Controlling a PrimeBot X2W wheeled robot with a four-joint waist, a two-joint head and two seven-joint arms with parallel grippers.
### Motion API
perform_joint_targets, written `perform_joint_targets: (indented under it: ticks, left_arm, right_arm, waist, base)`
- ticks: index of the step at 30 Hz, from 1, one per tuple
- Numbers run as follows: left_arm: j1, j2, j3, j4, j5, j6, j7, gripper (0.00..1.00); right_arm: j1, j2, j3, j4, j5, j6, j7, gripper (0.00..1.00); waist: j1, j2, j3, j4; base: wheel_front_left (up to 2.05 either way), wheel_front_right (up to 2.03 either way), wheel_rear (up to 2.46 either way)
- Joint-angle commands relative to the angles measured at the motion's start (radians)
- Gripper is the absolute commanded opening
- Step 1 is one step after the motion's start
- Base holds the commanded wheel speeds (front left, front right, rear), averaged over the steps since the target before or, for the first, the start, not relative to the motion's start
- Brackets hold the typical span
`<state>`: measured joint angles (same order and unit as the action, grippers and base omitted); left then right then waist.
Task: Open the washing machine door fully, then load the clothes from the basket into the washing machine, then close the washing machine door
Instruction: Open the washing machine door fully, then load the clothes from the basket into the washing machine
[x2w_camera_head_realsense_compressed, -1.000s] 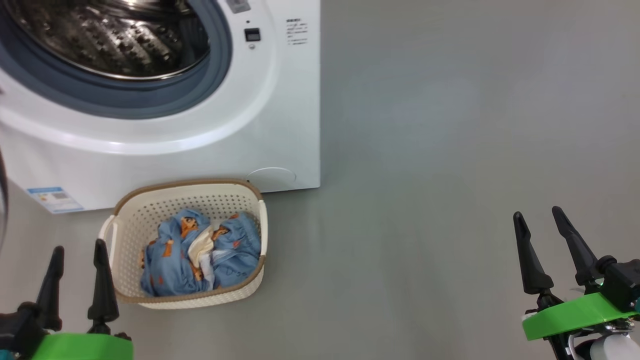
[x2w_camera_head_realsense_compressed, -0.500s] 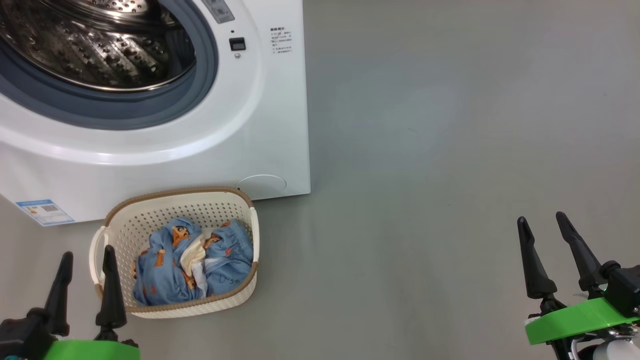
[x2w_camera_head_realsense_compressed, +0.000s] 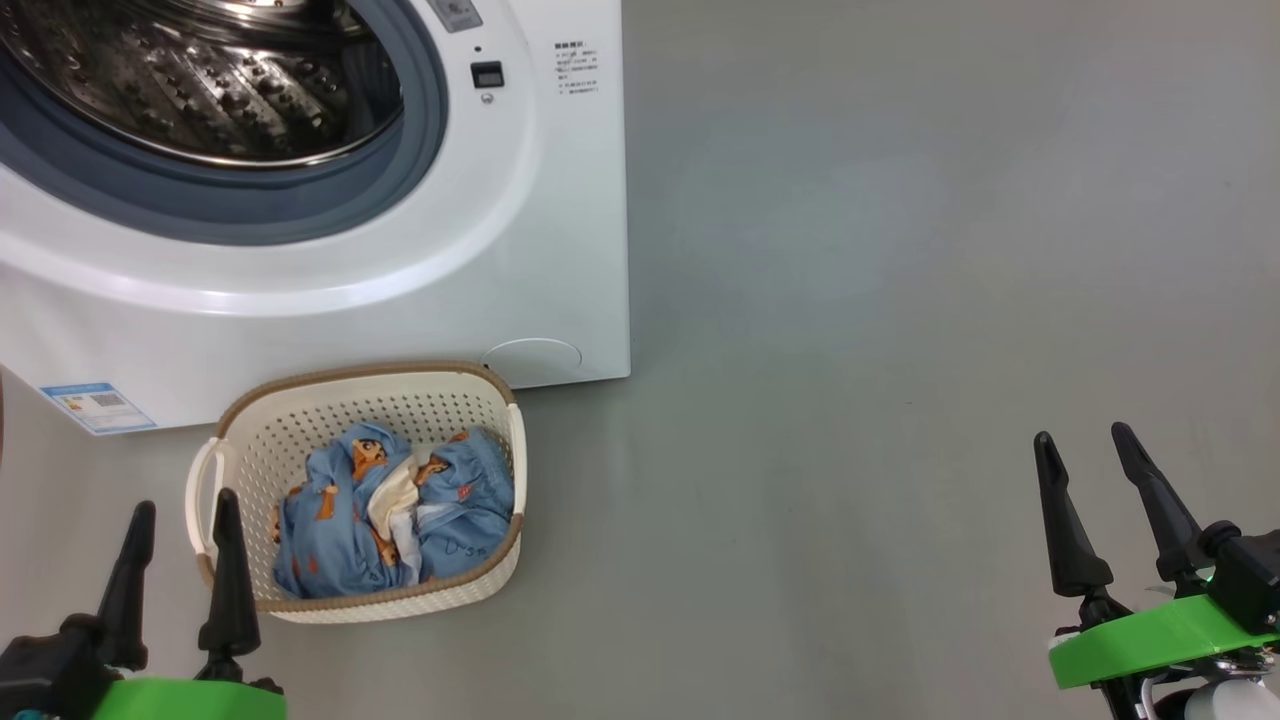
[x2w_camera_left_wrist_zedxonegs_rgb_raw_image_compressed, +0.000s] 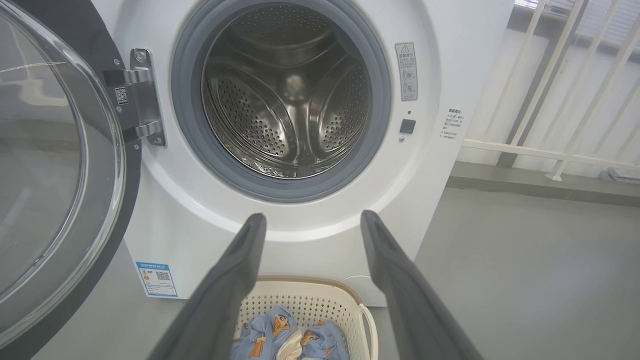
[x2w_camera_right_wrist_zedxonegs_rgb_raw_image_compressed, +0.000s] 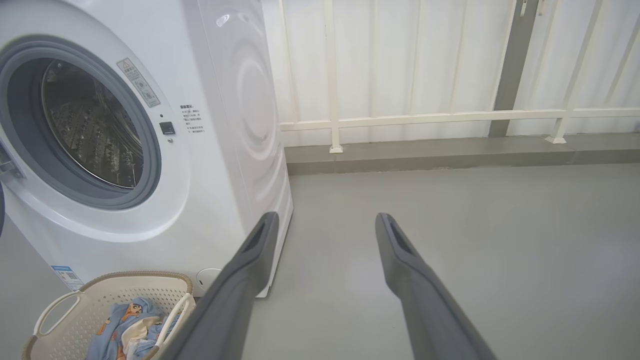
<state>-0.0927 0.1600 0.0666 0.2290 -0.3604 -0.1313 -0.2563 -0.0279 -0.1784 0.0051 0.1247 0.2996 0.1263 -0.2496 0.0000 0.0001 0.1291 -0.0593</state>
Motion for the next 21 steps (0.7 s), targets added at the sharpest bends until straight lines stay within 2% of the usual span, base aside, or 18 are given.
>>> perform_joint_targets:
  ticks: [1, 12, 21]
  left_arm:
    - [-0.017, 0.022, 0.028, -0.029, -0.010, 0.001, -0.006, 1.00]
    - [-0.028, 0.034, 0.016, -0.032, -0.039, 0.001, -0.006, 1.00]
    - [-0.043, 0.045, 0.008, -0.035, -0.052, 0.001, -0.006, 1.00]
  right_arm:
    - [-0.010, -0.014, 0.021, -0.026, 0.000, 0.004, -0.012, 1.00]
    - [-0.022, -0.011, 0.024, -0.029, -0.001, 0.004, -0.012, 1.00]
    - [-0.035, -0.005, 0.025, -0.030, -0.004, 0.004, -0.012, 1.00]
  waist:
    - [0.0000, -0.0001, 0.002, 0.001]
    - [0.0000, -0.0001, 0.022, 0.002]
    - [0.0000, -0.0001, 0.042, 0.003]
  base:
    - [0.00, 0.00, 0.00]
    - [0.03, -0.11, 0.08]
    - [0.49, -1.51, 1.02]
